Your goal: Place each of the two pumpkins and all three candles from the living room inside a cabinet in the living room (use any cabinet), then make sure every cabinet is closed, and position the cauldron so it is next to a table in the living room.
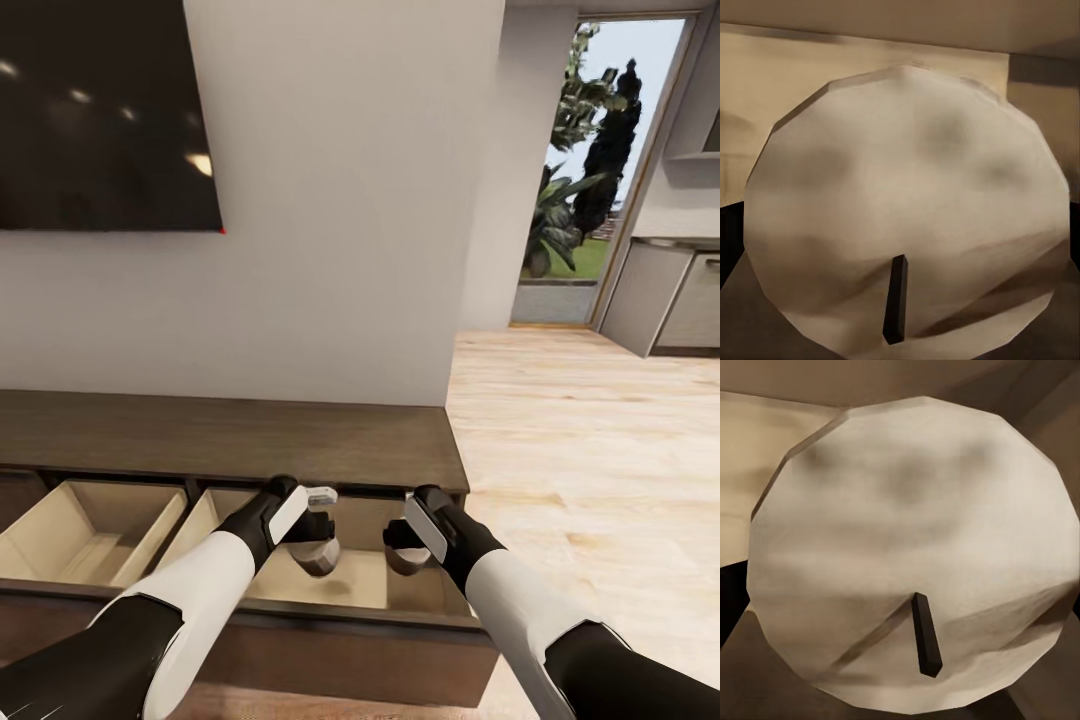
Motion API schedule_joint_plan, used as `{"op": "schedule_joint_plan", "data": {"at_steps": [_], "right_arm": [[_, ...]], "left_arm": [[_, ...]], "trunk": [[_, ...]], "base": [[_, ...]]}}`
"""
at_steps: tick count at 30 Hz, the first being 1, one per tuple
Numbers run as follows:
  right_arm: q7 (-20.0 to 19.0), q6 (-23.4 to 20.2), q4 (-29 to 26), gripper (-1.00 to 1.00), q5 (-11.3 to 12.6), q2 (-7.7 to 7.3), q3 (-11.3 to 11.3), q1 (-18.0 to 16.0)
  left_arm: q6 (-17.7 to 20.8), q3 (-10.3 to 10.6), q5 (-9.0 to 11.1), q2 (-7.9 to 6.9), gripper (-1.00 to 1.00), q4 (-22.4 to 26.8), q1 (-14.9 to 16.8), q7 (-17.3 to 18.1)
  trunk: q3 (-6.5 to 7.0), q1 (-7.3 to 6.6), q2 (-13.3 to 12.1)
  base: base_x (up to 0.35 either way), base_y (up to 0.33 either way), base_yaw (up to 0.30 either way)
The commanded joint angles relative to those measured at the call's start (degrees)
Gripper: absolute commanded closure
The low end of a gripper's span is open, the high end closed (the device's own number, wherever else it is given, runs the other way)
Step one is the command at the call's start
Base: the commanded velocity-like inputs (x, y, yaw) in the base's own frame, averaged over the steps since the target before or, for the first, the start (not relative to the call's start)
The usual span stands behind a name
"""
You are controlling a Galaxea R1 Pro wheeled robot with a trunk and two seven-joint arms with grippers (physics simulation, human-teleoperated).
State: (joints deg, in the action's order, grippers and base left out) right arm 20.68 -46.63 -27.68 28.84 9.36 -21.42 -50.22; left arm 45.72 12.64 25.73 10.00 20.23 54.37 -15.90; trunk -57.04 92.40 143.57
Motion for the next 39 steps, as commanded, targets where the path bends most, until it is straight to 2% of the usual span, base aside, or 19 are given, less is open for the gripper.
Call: {"op": "schedule_joint_plan", "data": {"at_steps": [1, 12, 19, 26, 39], "right_arm": [[0.59, -0.13, -0.09, 1.00, 0.57, -0.04, -0.38, -0.05], [0.50, -0.05, -0.10, 1.00, 0.60, -0.04, -0.38, -0.05], [0.50, -0.04, -0.10, 1.00, 0.60, -0.04, -0.38, -0.05], [0.50, -0.04, -0.10, 1.00, 0.60, 0.02, -0.38, -0.05], [0.50, -0.04, -0.10, 1.00, 0.60, 0.05, -0.43, -0.05]], "left_arm": [[0.17, 0.19, 0.37, 0.00, 1.00, 0.03, 0.04, -0.36], [0.11, 0.39, 0.20, 0.00, 1.00, -0.10, 0.02, -0.36], [-1.43, 4.04, 0.11, 0.00, 1.00, -0.11, 0.04, -0.52], [-2.45, 4.81, 0.03, 0.00, 1.00, -0.11, 0.02, -0.47], [-2.56, 4.85, 0.06, 0.00, 1.00, -0.11, -0.04, -0.45]], "trunk": [[-0.28, 0.01, 0.05], [-2.72, 0.29, 0.20], [-4.27, 0.47, 0.29], [-5.82, 0.65, 0.38], [-5.82, 0.65, 0.38]], "base": [[0.000, 0.000, 0.000], [0.000, 0.000, 0.000], [0.000, 0.000, 0.000], [0.000, 0.000, 0.000], [0.042, -0.025, 0.000]]}}
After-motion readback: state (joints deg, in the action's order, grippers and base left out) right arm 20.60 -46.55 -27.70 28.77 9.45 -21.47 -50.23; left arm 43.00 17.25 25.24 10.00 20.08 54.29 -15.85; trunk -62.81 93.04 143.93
